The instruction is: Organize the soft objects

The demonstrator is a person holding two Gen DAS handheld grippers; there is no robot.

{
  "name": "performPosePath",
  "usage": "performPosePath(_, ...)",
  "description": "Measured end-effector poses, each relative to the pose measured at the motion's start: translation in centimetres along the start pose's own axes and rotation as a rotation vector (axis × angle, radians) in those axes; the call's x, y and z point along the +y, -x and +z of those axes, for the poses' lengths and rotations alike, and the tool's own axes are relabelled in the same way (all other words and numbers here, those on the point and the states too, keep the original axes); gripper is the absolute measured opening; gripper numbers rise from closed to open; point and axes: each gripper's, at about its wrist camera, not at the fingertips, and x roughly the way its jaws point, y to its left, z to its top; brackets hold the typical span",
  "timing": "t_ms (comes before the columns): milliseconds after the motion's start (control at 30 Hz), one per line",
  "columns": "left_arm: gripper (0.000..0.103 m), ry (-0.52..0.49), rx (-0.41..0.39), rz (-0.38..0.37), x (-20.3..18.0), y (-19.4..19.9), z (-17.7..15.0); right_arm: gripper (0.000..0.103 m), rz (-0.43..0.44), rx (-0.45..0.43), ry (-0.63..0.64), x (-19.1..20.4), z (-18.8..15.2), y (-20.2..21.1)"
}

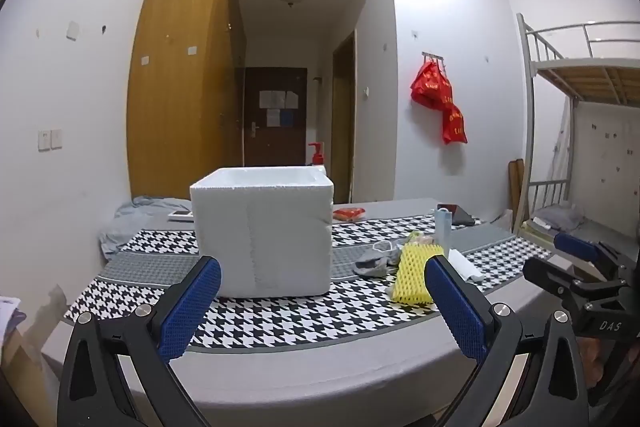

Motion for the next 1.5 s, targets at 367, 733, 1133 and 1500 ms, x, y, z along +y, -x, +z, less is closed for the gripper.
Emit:
performPosePath(367, 0.102, -0.005, -0.008, 0.016, 0.2, 0.0, 0.2, 0.103, 0.000, -0.002, 0.001, 0.0, 0.1, 0.1)
performPosePath(733, 0.102, -0.004, 0.001, 0.007, 0.2, -0.1, 0.2, 0.103, -0.005, -0.013, 0.000, 0.1, 0.2, 0.4)
performPosePath(1133, 0.102, 0.004, 0.025, 0.007, 0.0, -0.8, 0.1, 0.103, -0.010, -0.012, -0.010, -0.3, 0.2, 0.4)
performPosePath(1500, 0.102, 0.006, 0.037, -0.009, -0.1, -1.4, -0.1, 0.103, -0.013, -0.004, -0.012, -0.4, 0.2, 0.2)
